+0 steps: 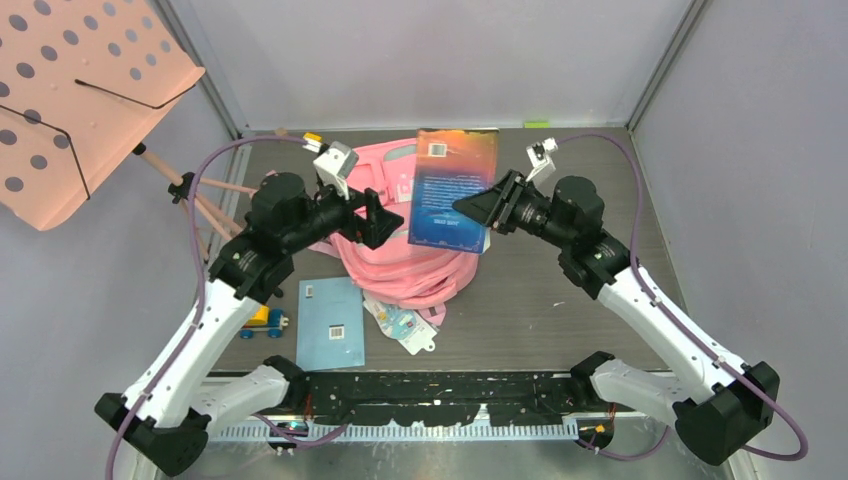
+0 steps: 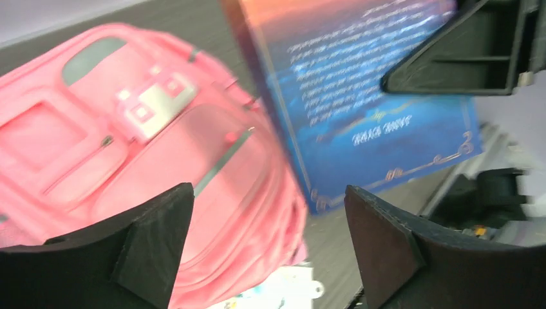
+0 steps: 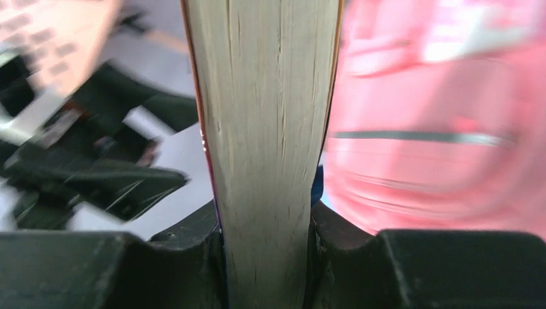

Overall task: Pack the student bag
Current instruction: Pick up the book from the center of the board.

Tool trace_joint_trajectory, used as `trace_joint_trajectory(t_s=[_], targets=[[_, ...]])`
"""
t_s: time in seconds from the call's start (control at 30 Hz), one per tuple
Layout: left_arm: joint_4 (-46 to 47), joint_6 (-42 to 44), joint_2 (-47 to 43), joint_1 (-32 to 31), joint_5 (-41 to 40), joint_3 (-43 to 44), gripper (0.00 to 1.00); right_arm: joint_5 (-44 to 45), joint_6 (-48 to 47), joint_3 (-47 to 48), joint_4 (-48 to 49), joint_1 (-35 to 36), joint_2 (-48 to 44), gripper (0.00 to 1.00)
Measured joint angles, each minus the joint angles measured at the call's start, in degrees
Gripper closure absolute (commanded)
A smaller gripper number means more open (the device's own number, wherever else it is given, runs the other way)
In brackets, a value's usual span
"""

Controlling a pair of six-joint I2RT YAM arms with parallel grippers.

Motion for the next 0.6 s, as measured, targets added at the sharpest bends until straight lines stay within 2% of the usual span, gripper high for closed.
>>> trace_joint_trajectory(t_s=[0.17,0.3,0.4,0.53,0.6], targets=[[-2.03,7.63,4.35,-1.03,-7.91,-4.11,0.05,21.11,-3.85,0.0,-21.42,-1.01,-0.28,1.0],[-2.54,14.23,9.57,-8.96,-16.44,-6.01,0.04,33.94,-4.0,-0.2,-35.06,-1.36,-0.52,1.0],[-2.47,18.14,15.02,-15.1,-21.03,-6.12,0.04,39.6,-3.76,-1.77,-39.1,-1.33,-2.78,1.0],[-1.92,20.87,22.1,-17.99,-25.33,-6.12,0.06,44.78,-3.3,-3.65,-41.88,-1.33,-8.61,1.0],[-1.53,21.66,24.72,-18.78,-26.58,-6.12,0.15,46.66,-3.06,-3.89,-42.4,-1.33,-11.1,1.0]])
